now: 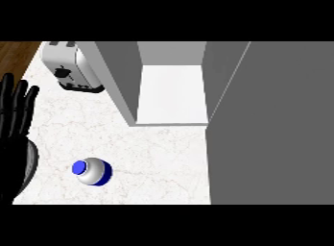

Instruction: Pick up the bottled water, place it into the cabinet and close the cabinet

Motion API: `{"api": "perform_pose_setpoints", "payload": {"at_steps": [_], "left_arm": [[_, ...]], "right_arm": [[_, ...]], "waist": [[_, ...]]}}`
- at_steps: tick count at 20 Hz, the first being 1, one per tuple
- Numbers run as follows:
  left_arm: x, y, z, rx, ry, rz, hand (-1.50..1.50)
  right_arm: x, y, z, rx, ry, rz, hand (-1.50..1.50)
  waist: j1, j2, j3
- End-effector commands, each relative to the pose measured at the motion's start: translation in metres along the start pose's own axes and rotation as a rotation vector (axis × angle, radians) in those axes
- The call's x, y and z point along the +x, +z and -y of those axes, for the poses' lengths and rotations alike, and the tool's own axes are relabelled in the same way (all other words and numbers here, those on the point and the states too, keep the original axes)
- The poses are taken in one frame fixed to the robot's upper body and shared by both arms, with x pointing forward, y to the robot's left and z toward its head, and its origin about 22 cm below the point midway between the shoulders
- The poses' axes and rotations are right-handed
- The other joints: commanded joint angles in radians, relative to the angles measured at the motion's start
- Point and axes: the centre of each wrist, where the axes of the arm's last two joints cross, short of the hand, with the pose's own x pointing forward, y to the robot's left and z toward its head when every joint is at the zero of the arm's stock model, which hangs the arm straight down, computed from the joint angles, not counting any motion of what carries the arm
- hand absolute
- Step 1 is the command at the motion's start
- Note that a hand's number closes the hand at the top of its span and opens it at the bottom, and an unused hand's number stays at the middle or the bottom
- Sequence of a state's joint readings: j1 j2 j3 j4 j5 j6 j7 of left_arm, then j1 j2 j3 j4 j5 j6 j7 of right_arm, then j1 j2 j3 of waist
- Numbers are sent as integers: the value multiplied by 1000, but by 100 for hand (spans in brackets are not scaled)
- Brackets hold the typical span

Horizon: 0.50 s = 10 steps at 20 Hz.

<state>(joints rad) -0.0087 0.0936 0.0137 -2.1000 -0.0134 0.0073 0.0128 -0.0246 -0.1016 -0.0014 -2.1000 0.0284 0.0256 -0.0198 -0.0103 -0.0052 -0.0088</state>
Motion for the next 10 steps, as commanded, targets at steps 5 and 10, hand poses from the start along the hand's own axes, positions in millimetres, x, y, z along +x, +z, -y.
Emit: {"api": "perform_pose_setpoints", "payload": {"at_steps": [5, 10], "left_arm": [[11, 17, -23, -272, 170, 68, -150], [1, 37, -28, -322, 262, -236, -150]], "right_arm": [[27, 13, 4, -17, -78, 31, -150], [23, 48, 2, 59, -218, -260, -150]], "waist": [[13, 1, 8], [6, 0, 9]]}}
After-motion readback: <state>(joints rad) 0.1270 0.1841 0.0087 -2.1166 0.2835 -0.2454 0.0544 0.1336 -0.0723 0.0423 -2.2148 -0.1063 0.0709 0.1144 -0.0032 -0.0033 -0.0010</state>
